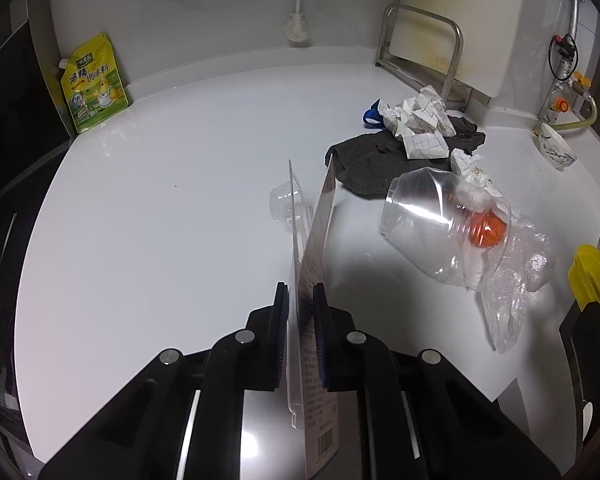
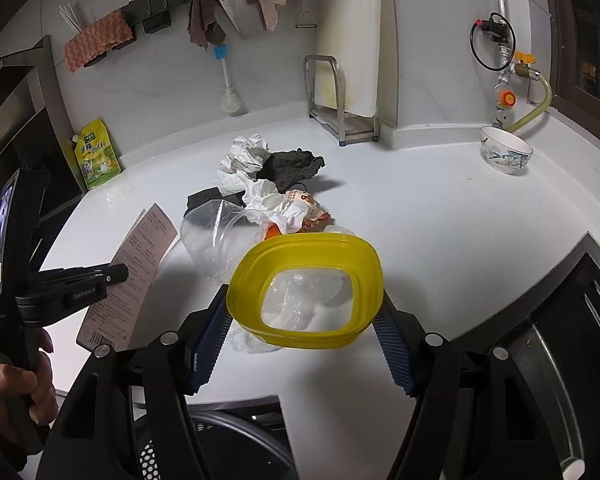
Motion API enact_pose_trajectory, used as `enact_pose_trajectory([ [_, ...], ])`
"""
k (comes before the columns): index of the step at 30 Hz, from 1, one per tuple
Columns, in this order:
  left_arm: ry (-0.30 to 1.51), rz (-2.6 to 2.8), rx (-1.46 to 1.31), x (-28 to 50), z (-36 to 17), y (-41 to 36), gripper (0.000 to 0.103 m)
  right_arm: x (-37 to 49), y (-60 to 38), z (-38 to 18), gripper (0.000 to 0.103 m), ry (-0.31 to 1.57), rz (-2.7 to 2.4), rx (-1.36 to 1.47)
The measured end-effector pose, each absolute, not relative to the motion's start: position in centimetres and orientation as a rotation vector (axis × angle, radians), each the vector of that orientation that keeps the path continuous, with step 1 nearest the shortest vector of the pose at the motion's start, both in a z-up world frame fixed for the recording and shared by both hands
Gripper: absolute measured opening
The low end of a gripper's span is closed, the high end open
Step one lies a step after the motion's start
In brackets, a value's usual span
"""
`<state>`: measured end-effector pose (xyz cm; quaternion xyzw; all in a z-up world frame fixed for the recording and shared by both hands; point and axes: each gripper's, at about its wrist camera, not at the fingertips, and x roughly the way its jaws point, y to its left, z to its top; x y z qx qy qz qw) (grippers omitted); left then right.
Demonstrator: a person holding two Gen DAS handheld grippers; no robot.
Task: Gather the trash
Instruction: 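Carry the receipt and yellow lid in both tools over the grey trash bin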
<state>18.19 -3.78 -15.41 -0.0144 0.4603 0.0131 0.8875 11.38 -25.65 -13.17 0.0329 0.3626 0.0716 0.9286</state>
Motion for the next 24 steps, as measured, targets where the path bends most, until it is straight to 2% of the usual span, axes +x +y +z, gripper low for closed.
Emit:
enact_pose_trajectory([
  [12,0.911,-0.021,-0.007,14.9,-12.0,-3.3,0.012,7.4,-24.7,-10.7,0.066,0.718,0.120,0.073],
  [24,0.894,-0.085,0.010,7.5,-9.9,-4.5,0.012,-0.1,-24.1,-9.3,0.066,0.746,0.103,0.082],
])
